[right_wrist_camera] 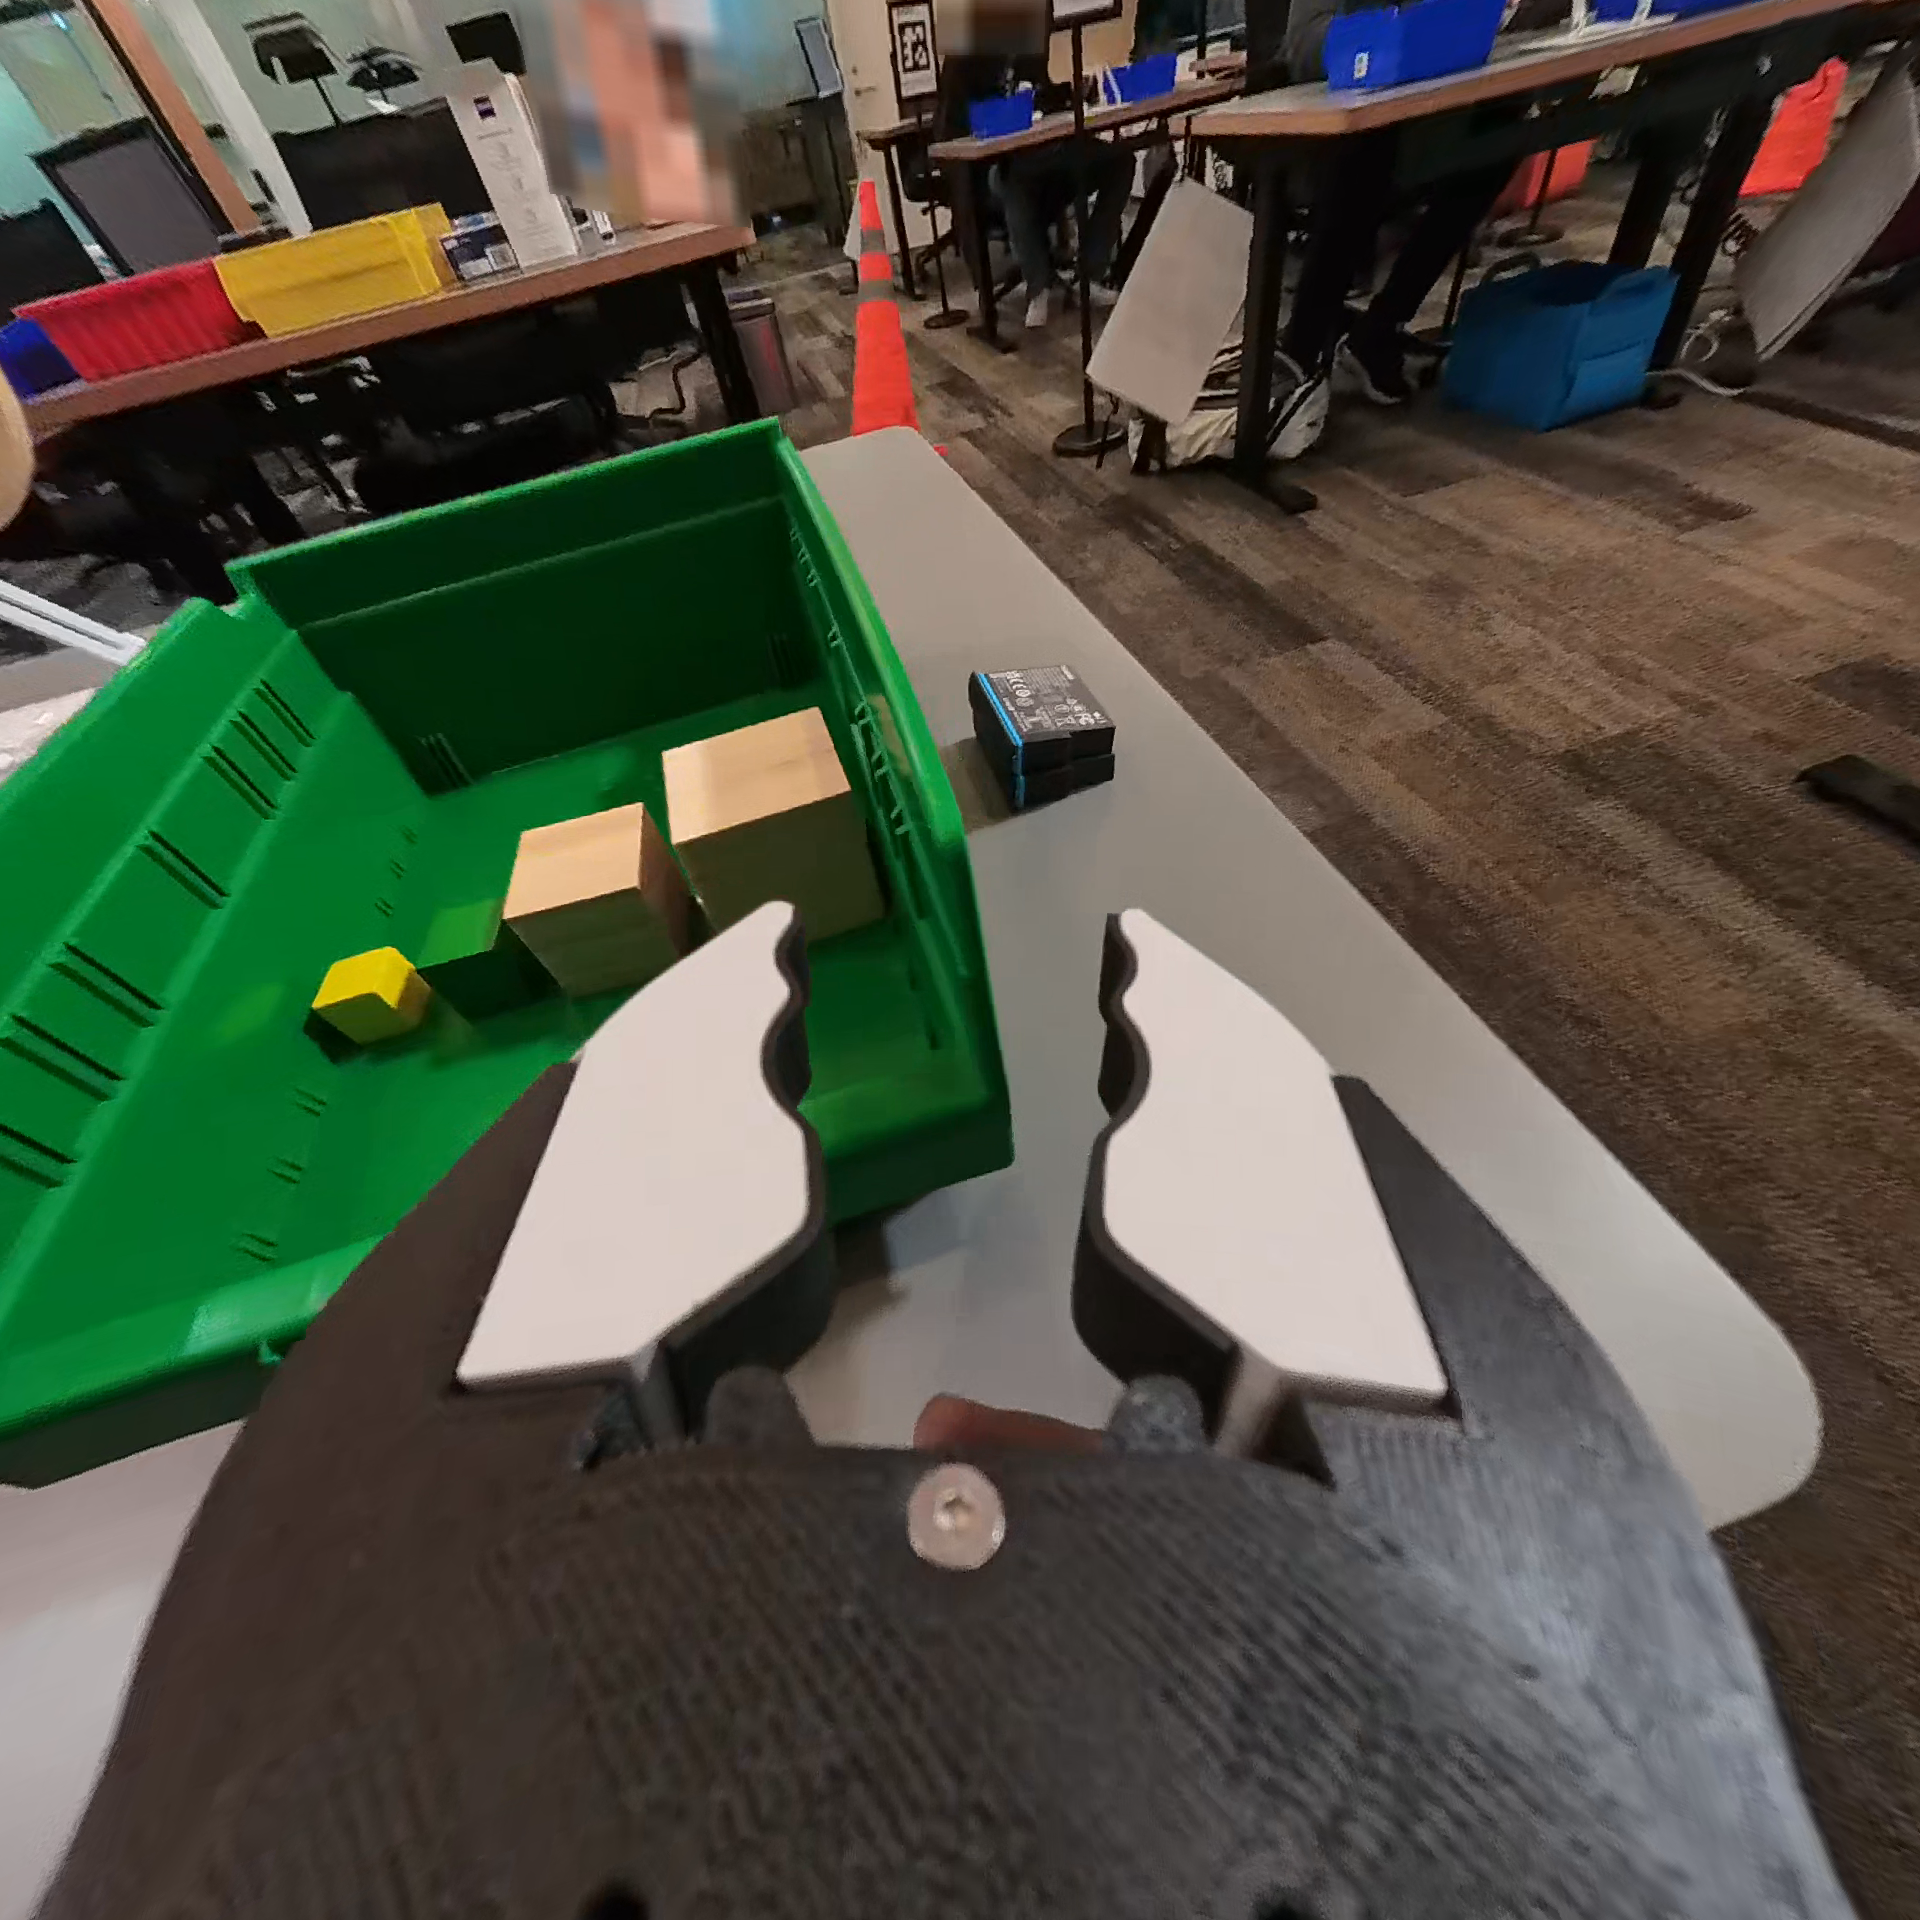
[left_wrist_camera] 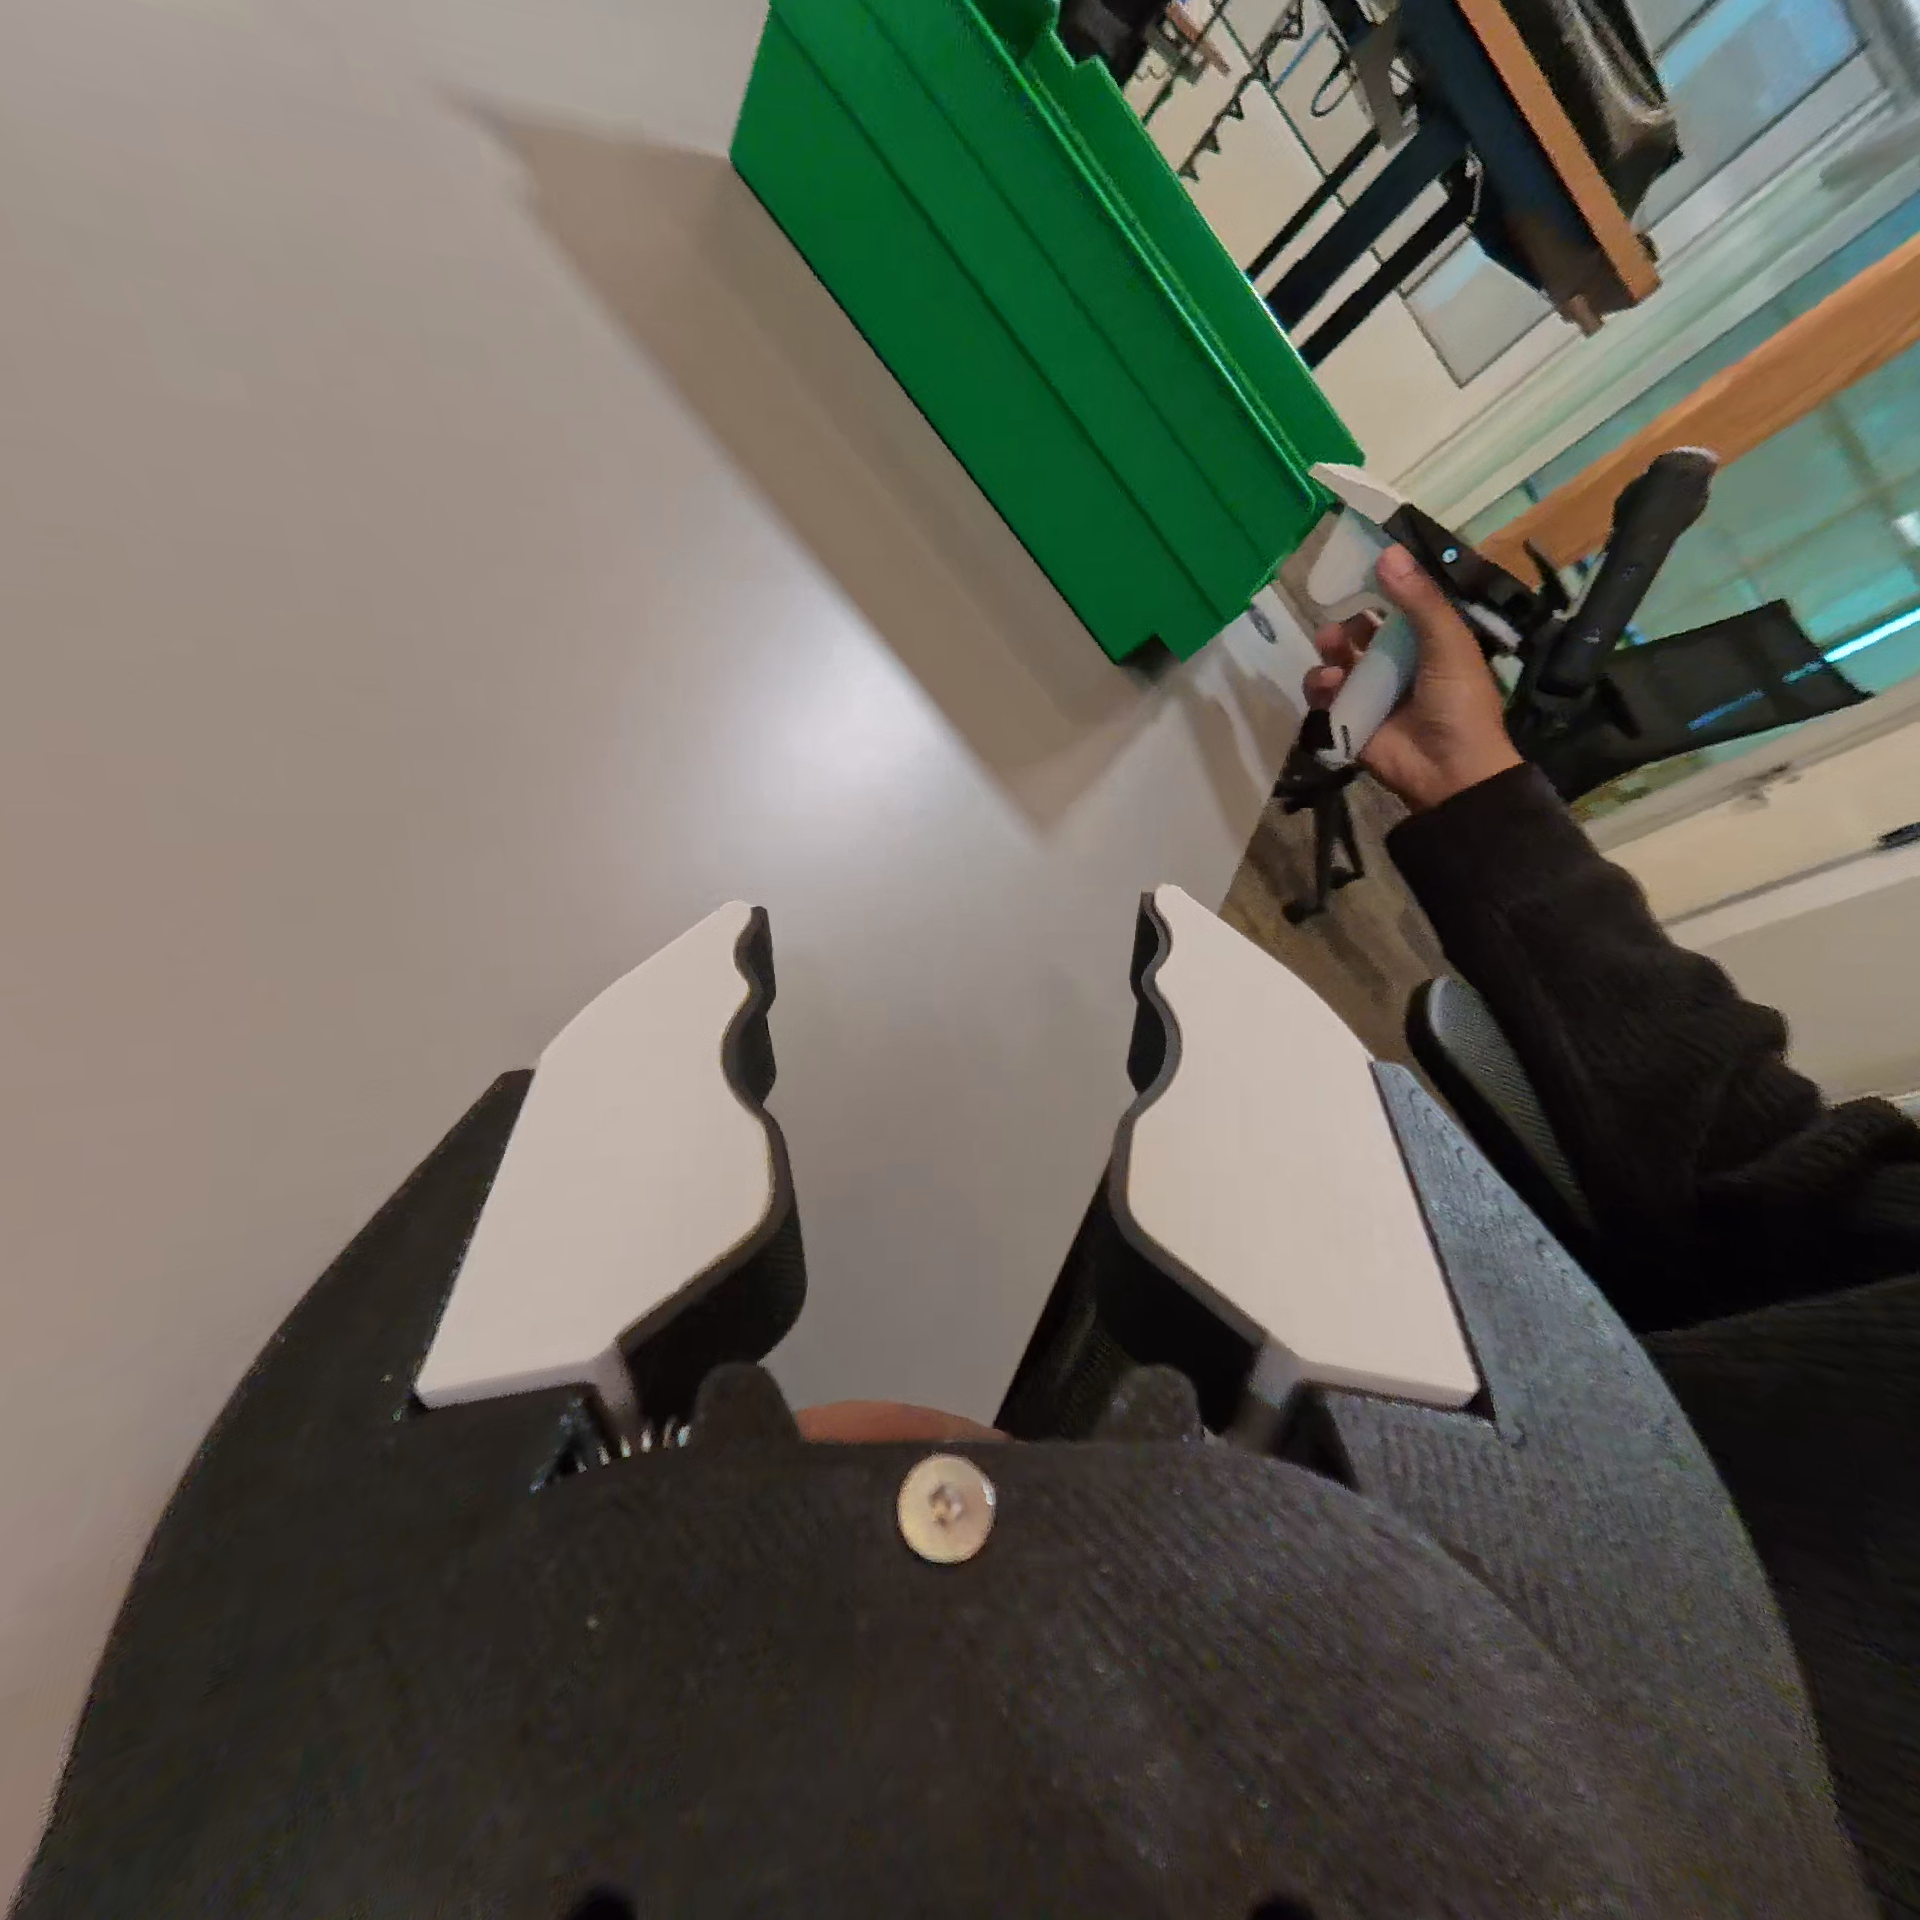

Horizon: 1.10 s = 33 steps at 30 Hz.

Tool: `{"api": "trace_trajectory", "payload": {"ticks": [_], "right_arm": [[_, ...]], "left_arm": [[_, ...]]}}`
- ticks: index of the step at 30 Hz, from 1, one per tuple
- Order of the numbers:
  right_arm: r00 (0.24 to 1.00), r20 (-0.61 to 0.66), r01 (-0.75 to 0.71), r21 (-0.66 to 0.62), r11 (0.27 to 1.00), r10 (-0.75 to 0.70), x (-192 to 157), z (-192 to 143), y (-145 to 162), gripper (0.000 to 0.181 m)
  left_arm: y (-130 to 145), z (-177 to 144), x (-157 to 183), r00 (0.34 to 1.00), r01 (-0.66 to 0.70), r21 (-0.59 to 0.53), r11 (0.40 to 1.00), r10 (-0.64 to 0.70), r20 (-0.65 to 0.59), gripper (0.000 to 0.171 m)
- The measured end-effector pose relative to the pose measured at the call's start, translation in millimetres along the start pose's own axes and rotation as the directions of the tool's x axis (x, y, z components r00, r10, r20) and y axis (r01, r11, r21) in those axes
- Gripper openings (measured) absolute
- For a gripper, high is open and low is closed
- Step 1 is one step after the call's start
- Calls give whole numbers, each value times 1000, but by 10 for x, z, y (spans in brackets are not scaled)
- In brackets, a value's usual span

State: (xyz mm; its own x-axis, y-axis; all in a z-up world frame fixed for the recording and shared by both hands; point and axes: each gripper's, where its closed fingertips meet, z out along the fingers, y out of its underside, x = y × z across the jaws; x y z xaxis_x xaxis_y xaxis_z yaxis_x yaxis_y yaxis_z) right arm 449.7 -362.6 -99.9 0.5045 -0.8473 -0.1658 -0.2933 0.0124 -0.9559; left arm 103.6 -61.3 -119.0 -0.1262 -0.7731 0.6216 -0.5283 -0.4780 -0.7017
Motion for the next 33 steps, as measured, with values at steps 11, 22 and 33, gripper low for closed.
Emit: {"api": "trace_trajectory", "payload": {"ticks": [11, 22, 33], "right_arm": [[996, 85, 50, -93, 994, -42, -78, 131, 92, 49], [990, 70, 130, -173, 976, -120, -25, 227, 113, 42], [996, 74, 68, -143, 987, -57, 17, 216, 78, 27]], "left_arm": [[9, -145, -114, 994, 109, 29, 994, -109, -17, 65], [102, -220, -86, 992, 117, -1, 993, -117, -39, 65], [161, -193, -61, 992, 112, -36, 993, -114, -44, 65]]}}
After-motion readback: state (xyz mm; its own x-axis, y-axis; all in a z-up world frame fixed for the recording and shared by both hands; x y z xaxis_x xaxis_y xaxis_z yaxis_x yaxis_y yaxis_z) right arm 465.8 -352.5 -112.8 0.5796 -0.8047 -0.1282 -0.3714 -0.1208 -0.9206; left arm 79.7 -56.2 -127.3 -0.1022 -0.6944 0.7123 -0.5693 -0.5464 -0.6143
